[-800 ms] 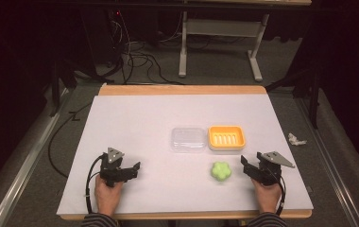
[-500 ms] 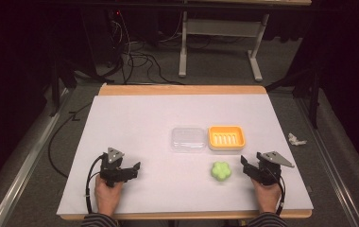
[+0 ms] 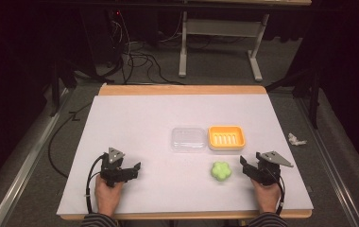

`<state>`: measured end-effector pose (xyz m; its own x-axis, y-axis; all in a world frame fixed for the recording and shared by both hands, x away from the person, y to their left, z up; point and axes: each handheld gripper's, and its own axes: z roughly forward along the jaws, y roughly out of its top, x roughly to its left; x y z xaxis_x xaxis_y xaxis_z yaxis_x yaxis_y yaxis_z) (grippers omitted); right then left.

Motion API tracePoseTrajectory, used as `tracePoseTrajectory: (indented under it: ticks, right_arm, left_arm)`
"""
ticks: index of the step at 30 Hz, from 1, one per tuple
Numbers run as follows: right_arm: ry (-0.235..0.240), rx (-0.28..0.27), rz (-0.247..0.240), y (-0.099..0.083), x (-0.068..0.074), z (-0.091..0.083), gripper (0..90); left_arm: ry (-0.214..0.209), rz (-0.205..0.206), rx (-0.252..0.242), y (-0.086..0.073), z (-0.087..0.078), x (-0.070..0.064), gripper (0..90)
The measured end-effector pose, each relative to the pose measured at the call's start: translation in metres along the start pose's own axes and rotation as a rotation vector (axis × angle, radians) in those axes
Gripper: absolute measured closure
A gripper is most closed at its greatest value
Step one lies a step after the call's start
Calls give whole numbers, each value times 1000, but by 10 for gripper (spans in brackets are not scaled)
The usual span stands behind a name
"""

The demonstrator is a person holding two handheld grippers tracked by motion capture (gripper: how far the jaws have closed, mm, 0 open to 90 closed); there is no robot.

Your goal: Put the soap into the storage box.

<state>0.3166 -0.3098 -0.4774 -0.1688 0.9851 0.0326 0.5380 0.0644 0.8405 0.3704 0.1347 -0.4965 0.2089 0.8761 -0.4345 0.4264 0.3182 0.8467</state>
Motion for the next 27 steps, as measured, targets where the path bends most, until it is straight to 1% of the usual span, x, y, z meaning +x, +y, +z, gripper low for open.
tracePoseTrajectory:
  ticks: [7, 11, 12, 16, 21, 22, 27]
  right_arm:
    - [-10, 7, -7, 0, 1, 1, 331]
    - [4, 17, 8, 1, -1, 2, 337]
    - [5, 23, 8, 2, -1, 2, 337]
    - [10, 16, -7, 2, 0, 2, 341]
    - [31, 12, -14, 2, 1, -1, 333]
    - [40, 13, -12, 2, 2, -1, 329]
    - [50, 17, 2, 4, 3, -5, 312]
  left_arm:
    - [-8, -14, -6, 1, -1, 0, 154]
    - [-9, -10, -3, 1, -1, 0, 154]
    - [-9, -15, -6, 1, -1, 0, 154]
    - [-3, -14, -5, 1, -1, 0, 154]
    - [0, -2, 2, 1, 0, 1, 154]
    - [0, -4, 2, 1, 0, 1, 154]
    - [-2, -9, 6, 1, -1, 1, 154]
